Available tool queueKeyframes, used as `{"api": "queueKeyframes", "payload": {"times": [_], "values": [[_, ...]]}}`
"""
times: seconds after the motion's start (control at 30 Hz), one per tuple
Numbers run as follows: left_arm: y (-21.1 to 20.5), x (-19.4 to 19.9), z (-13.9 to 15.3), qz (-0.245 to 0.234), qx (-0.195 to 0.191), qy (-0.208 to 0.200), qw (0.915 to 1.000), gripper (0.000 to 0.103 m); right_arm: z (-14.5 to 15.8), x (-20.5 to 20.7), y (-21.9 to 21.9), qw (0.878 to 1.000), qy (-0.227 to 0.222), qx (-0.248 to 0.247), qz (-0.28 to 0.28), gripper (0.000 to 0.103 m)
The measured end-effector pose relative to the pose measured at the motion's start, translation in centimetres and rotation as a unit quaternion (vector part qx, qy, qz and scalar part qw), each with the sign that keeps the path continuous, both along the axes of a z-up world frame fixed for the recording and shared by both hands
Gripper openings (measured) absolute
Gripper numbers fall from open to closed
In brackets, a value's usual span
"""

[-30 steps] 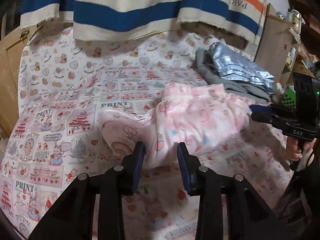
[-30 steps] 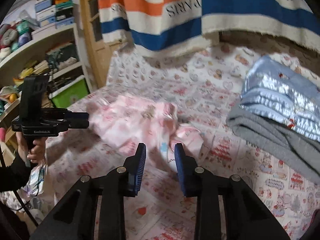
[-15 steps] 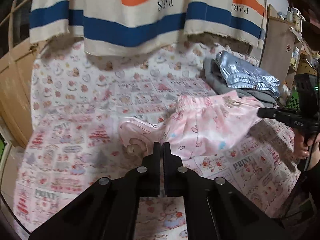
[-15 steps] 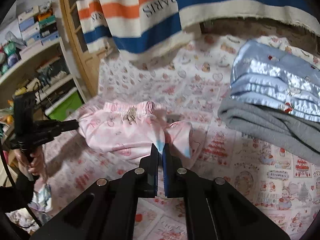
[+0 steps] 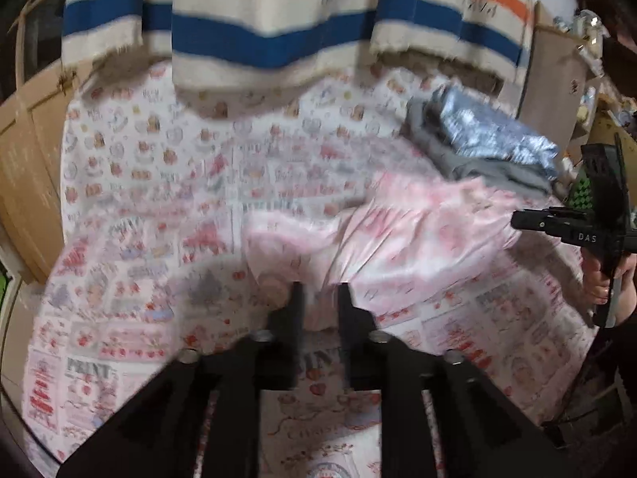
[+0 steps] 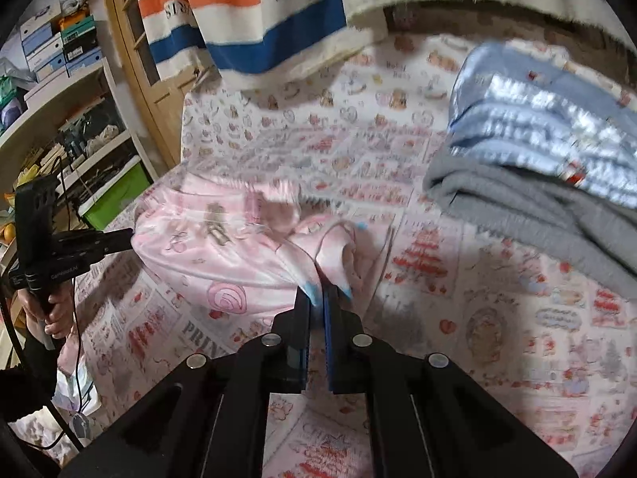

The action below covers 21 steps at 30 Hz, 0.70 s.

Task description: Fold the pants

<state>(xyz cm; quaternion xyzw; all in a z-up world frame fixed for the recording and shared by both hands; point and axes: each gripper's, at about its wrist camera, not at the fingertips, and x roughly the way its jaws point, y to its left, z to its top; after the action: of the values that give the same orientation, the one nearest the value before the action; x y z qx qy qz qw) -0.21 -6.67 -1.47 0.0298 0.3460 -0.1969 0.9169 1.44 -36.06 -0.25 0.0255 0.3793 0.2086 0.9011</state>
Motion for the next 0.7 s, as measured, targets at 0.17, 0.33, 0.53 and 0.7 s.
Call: {"api": "queueKeyframes", "payload": {"times": [0.17, 0.33, 0.53, 0.7], "values": [[-1.7, -0.4, 3.2, -0.020, -0.020, -0.035, 0.9990, 0.020, 4.0, -1.6, 0.8, 0.997, -0.080, 0.003, -0.019, 0.020], [-5.4, 2.5, 3.0, -0.036, -0.008, -0.004, 0.9993, 0.020, 5.5, 0.2, 4.3, 0.997, -0.072, 0.029, 0.020, 0.027], [-7.9, 7.2, -0.5, -0.009, 0.028, 0.067, 0.9973, 0.020, 0.9, 5.6, 7.4, 0.999, 0.033, 0.022, 0.007, 0.026], [-8.1, 6.9, -1.9, -0.012, 0.042, 0.055, 0.9975, 0.020, -1.9, 7.5, 6.9, 0.998, 0.061, 0.023, -0.001, 0.026]]}}
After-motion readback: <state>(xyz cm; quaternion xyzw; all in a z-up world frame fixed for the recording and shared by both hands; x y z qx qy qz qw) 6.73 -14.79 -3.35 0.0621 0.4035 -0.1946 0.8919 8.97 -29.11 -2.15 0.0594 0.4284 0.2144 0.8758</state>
